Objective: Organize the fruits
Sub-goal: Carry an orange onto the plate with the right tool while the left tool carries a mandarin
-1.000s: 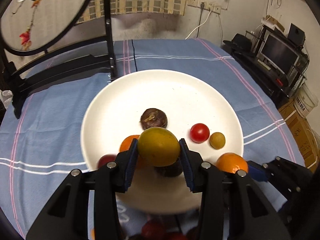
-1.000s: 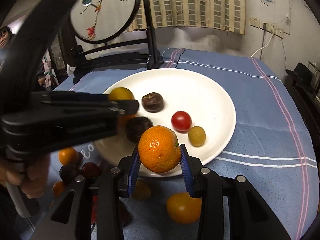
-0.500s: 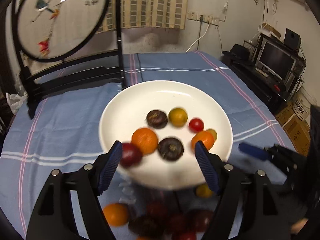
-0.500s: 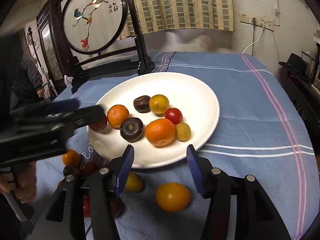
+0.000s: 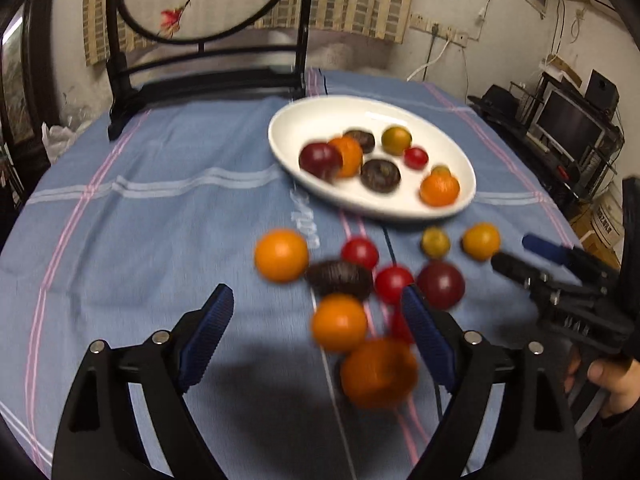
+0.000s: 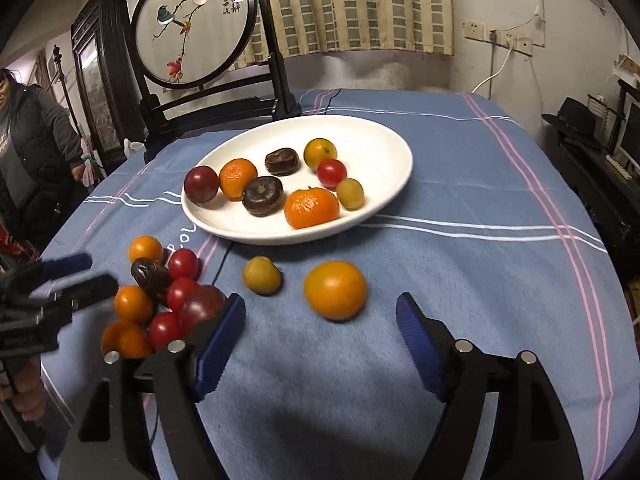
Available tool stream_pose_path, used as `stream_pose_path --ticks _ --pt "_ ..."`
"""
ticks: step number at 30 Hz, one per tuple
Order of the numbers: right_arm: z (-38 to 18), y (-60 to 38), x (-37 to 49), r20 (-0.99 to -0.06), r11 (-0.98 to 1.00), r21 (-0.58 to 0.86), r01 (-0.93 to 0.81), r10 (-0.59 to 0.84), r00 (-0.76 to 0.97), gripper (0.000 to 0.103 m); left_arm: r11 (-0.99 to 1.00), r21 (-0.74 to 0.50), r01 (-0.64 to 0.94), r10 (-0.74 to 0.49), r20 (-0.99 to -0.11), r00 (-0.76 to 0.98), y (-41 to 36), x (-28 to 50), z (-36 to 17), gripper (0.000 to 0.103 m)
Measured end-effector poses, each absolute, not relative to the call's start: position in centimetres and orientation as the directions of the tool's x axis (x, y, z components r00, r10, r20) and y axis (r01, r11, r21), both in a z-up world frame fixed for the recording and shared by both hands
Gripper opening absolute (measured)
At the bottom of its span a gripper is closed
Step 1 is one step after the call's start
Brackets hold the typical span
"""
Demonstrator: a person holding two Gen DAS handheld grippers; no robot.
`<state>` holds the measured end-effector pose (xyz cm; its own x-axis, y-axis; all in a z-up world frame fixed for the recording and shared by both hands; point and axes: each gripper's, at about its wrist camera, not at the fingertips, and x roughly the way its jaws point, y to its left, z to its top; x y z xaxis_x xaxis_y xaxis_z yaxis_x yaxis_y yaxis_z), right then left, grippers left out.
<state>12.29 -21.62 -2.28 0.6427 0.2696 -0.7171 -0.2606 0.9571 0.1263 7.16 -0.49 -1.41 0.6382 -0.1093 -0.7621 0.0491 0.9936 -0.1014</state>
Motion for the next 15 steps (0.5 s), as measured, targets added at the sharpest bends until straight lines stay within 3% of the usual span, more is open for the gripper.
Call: stream_pose_path --ticks 2,7,9,11,15 --pt "-2.4 -21.9 11.9 -0.717 0.96 0.128 -0.25 0.264 0.645 0.087 0.994 -0.098 0.057 -0.112 -0.775 0.622 -1.0 6.2 -1.9 0.084" --pt "-2.1 -22.5 11.3 -0.705 0.96 0.139 -0.243 0.268 0.657 0.091 0.993 -0.068 0.097 -0.113 -0.794 0.598 -2.7 4.6 -2.8 0.083" --pt "-2.1 -22.6 11.3 -0.703 0.963 0.13 -0.237 0.258 0.662 0.092 0.991 -0.053 0.126 -0.117 -0.806 0.58 -3.4 4.4 -3.4 0.072" --pt "-2.1 -22.6 11.3 -0.704 0.965 0.125 -0.23 0.249 0.665 0.092 0.988 -0.042 0.149 -0.119 -0.821 0.559 -4.0 4.6 -4.0 0.055" --pt "-1.8 -22.8 11.1 -0.694 0.964 0.131 -0.231 0.255 0.673 0.092 0.985 -0.062 0.16 -0.14 -0.832 0.538 -4.3 5.2 -4.9 0.045"
